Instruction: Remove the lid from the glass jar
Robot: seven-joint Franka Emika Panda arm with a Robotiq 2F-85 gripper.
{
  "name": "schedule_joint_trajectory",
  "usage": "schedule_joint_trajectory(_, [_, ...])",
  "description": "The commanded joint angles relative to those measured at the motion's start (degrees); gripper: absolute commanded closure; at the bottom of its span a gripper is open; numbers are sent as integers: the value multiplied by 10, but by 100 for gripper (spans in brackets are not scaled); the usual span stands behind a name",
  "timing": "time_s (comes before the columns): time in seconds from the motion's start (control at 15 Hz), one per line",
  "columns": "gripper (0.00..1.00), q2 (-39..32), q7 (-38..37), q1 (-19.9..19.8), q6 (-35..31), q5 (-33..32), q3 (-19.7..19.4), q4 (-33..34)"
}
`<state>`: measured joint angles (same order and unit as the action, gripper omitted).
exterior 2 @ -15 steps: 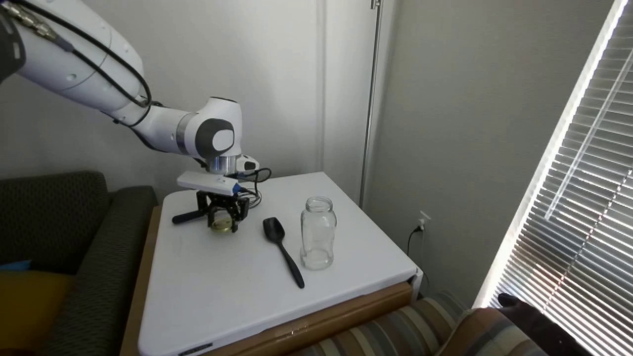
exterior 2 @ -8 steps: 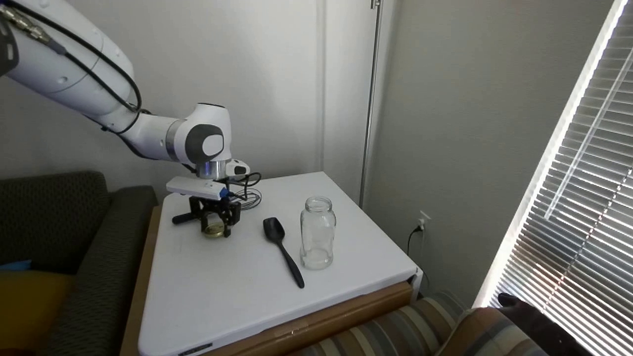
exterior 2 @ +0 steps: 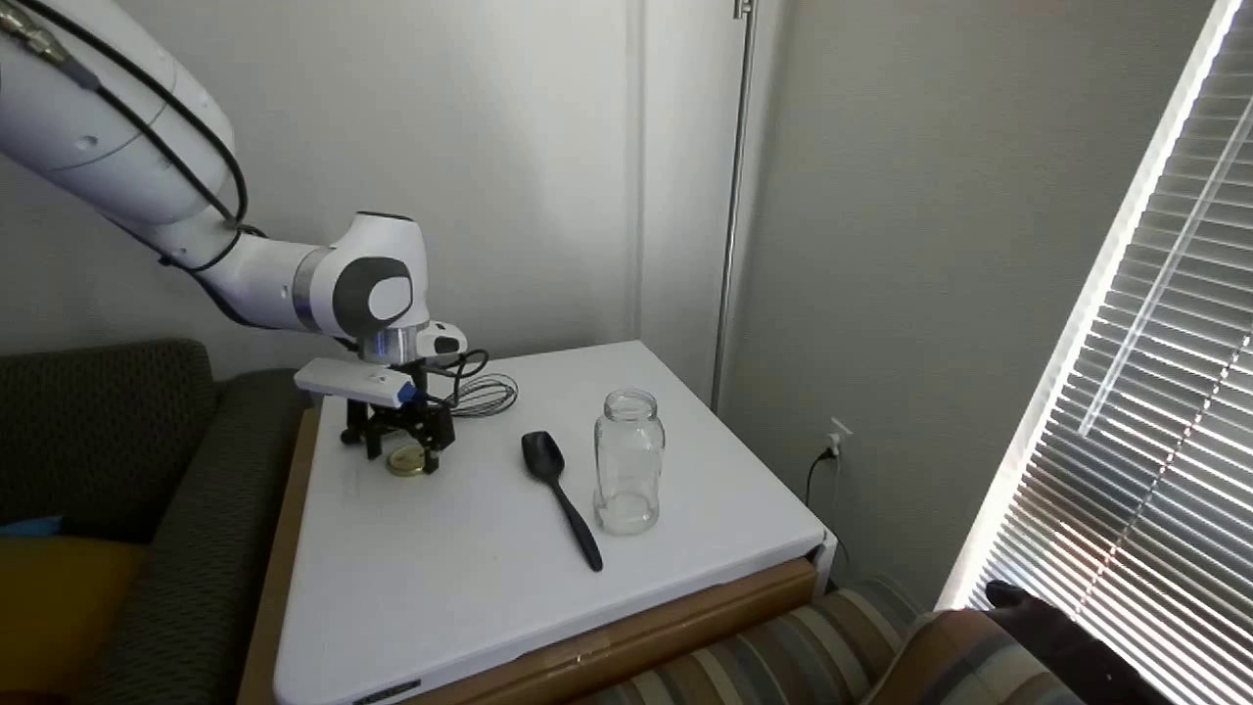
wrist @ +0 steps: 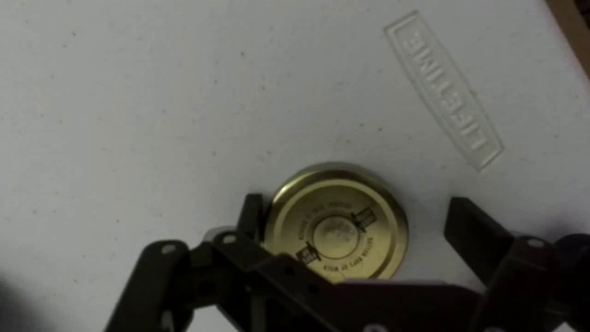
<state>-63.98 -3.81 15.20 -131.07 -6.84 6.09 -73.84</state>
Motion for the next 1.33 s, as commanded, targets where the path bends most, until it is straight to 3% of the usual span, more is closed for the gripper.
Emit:
schedule_joint_trajectory(0.0, [0, 37, -25, 15, -70, 6, -5, -99])
schedule_joint_trajectory(0.07, [0, 52, -39, 23, -96, -1, -13, -124])
schedule_joint_trajectory(0.13, [0, 61, 10, -21, -35, -1, -23, -52])
schedule_joint_trajectory(0.33, [0, 87, -9, -15, -57, -15, -65, -47])
schedule_joint_trajectory(0.53, [0, 120, 4, -43, -50, -31, -97, -23])
schedule_joint_trajectory(0.73, [0, 151, 40, -81, -38, -16, -88, 0])
schedule_joint_trajectory(1.07, [0, 218, 152, -151, 33, 53, -20, 1])
schedule_joint_trajectory(1.2, [0, 239, 173, -169, 85, 88, -3, 5])
schedule_joint_trajectory(1.27, [0, 215, 143, -145, 45, 63, -27, 16])
